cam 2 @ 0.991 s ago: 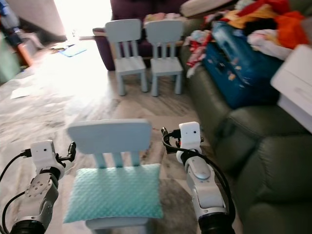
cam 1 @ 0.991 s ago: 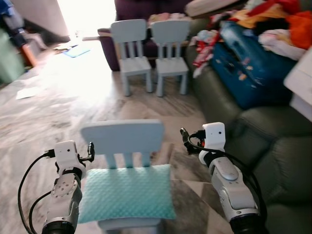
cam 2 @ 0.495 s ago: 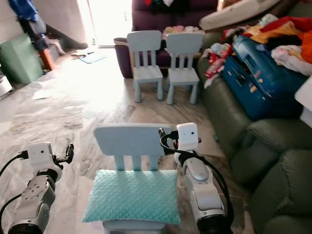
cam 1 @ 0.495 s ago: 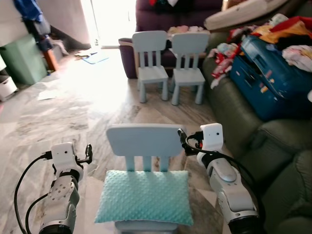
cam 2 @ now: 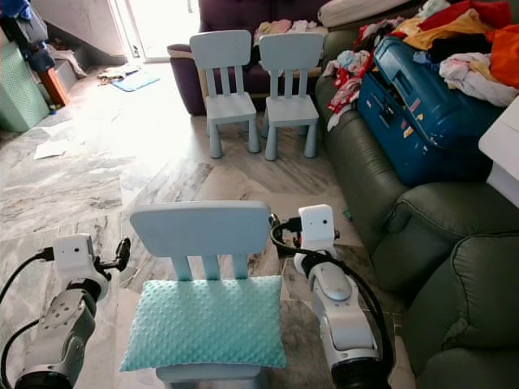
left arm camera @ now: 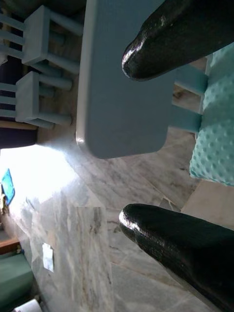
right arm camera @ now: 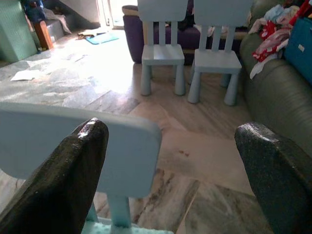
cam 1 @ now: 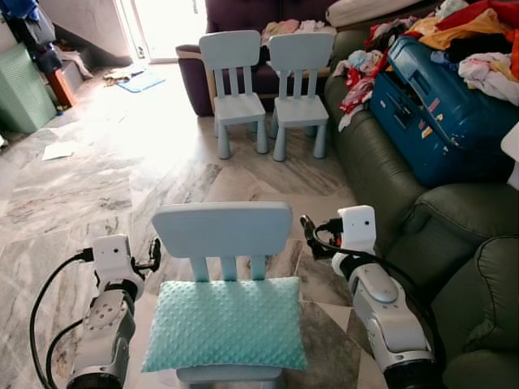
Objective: Move the pillow to the sofa
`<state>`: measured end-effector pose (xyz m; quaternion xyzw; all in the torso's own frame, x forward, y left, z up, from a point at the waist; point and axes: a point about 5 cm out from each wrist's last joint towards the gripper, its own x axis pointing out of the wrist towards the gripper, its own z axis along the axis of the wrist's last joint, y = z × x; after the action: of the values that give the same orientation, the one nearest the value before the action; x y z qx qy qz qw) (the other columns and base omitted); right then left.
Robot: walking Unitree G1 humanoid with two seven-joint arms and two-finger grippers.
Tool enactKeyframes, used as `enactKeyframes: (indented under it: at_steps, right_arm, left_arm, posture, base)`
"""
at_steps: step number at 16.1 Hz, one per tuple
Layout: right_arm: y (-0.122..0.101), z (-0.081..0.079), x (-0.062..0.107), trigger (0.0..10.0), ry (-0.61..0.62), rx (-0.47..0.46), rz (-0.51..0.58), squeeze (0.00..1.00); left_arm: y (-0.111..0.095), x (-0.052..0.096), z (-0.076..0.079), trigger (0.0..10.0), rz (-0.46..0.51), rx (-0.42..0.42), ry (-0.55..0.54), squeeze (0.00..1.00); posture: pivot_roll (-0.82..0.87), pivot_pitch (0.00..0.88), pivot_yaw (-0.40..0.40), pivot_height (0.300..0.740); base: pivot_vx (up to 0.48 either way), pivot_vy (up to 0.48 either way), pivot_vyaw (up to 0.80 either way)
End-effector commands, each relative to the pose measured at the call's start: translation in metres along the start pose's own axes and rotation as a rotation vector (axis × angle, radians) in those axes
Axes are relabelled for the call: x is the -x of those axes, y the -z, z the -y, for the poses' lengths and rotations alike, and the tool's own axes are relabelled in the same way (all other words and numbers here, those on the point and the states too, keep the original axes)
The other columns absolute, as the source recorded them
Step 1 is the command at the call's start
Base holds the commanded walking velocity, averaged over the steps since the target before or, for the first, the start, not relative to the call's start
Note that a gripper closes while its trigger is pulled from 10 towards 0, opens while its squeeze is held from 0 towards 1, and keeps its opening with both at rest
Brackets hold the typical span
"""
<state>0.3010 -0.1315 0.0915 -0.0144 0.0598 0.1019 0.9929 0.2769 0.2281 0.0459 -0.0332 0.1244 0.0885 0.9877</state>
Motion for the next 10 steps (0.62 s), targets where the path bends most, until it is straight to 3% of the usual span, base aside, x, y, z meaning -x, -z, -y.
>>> enactKeyframes:
  at_steps: [1, 10]
  right_arm:
    - [-0.003, -0.002, 0.001, 10.0, -0.006, -0.011, 0.01, 0.0]
    - [0.004, -0.007, 0.008, 10.0, -0.043, -0.043, -0.013, 0.0]
  left_arm:
    - [-0.001, 0.002, -0.006, 10.0, -0.004, -0.012, -0.01, 0.0]
    - [0.016, 0.019, -0.018, 10.0, -0.064, -0.04, -0.037, 0.0]
  posture:
    - [-0.15, 0.025, 0.037, 0.74]
    - [-0.13, 0.025, 0.026, 0.74]
  base:
    - [0.0, 0.0, 0.0]
    - [0.0, 0.0, 0.0]
